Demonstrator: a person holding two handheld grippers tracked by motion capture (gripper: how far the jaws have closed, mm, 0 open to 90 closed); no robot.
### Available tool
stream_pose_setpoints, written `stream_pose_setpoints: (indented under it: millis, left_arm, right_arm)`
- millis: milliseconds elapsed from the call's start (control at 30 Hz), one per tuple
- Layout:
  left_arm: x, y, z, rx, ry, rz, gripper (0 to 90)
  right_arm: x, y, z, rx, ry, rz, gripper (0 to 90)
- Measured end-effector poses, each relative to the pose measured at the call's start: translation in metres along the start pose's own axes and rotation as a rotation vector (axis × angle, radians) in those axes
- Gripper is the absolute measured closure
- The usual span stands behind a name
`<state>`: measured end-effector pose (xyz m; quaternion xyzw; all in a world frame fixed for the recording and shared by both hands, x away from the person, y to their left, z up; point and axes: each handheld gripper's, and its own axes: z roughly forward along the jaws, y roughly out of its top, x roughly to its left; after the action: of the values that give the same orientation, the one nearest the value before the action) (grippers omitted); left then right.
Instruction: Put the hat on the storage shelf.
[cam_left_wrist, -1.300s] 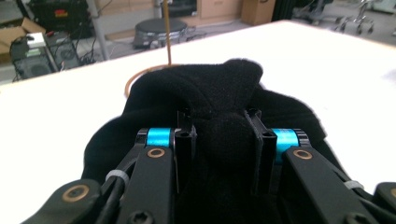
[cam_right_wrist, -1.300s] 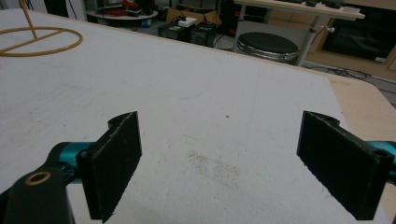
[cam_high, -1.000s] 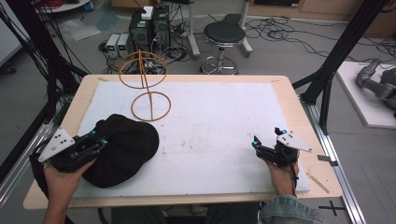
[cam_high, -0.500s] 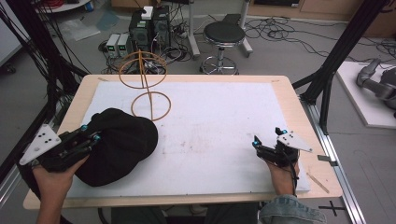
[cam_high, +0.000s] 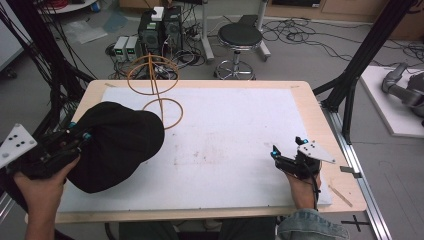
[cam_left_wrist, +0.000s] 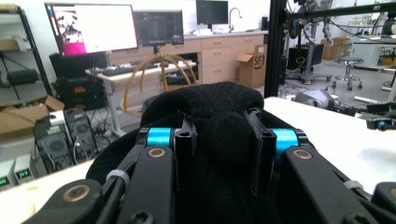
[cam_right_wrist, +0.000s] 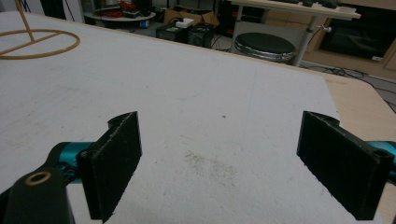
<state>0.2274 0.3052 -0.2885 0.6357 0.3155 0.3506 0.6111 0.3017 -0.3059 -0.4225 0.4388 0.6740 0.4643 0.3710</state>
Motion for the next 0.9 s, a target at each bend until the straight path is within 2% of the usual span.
stream_pose_setpoints:
  millis: [300, 500, 700, 900]
  left_arm:
    - [0.005, 0.036, -0.001, -0.054, 0.002, 0.028, 69.7]
    - [0.007, 0.061, 0.005, -0.087, -0.003, 0.051, 69.7]
    - [0.012, 0.08, 0.018, -0.107, -0.006, 0.044, 69.7]
    - [0.022, 0.089, 0.033, -0.142, -0.008, 0.017, 69.6]
  right_arm:
    - [0.0, 0.0, 0.001, 0.005, -0.001, 0.003, 13.6]
    - [0.0, 0.0, 0.001, 0.007, 0.001, 0.003, 13.6]
    - [0.0, 0.0, 0.001, 0.005, 0.003, 0.009, 13.6]
    - [-0.001, -0.001, -0.001, 0.002, 0.001, 0.011, 13.6]
